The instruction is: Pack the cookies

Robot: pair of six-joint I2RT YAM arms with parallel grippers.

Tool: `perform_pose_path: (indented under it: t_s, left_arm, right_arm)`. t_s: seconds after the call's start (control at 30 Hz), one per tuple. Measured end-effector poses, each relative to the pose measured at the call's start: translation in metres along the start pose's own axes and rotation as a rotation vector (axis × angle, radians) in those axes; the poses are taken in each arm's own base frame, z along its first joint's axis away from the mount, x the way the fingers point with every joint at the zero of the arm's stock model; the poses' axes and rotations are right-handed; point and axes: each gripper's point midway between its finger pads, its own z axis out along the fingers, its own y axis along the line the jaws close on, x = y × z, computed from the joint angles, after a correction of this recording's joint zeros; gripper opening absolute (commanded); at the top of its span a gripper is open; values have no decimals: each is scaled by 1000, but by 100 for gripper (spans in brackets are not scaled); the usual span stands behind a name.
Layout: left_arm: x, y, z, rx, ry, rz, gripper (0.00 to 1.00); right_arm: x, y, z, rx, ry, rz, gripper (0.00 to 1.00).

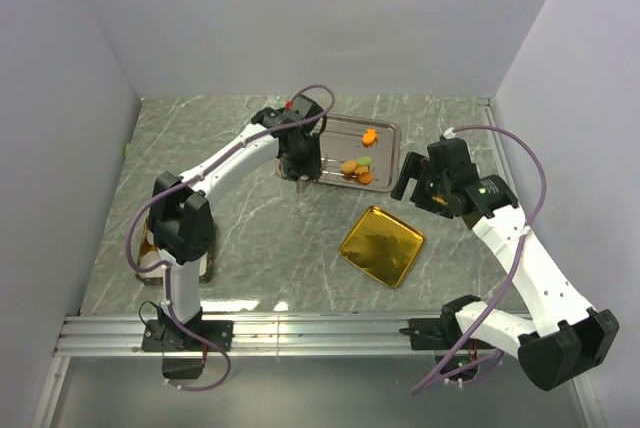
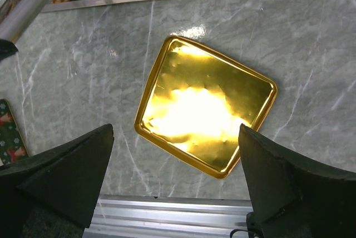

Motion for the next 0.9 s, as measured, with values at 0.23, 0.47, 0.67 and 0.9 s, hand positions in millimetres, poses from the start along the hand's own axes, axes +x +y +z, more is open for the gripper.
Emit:
perform_pose_path:
  t_s: [0.23, 0.47, 0.67, 0.9]
  left_arm:
    - [30, 13, 13, -60, 65, 19, 53]
    - [28, 19, 11, -90, 51, 20, 54]
    - [26, 17, 5, -79, 37, 21, 54]
    - [33, 9, 5, -48, 65, 31, 54]
  right_arm:
    - [2, -3, 0, 14, 8, -9, 100]
    - [3, -4, 1, 17, 13, -17, 100]
    - [3, -4, 1, 17, 12, -21, 100]
    - [3, -4, 1, 17, 12, -20, 100]
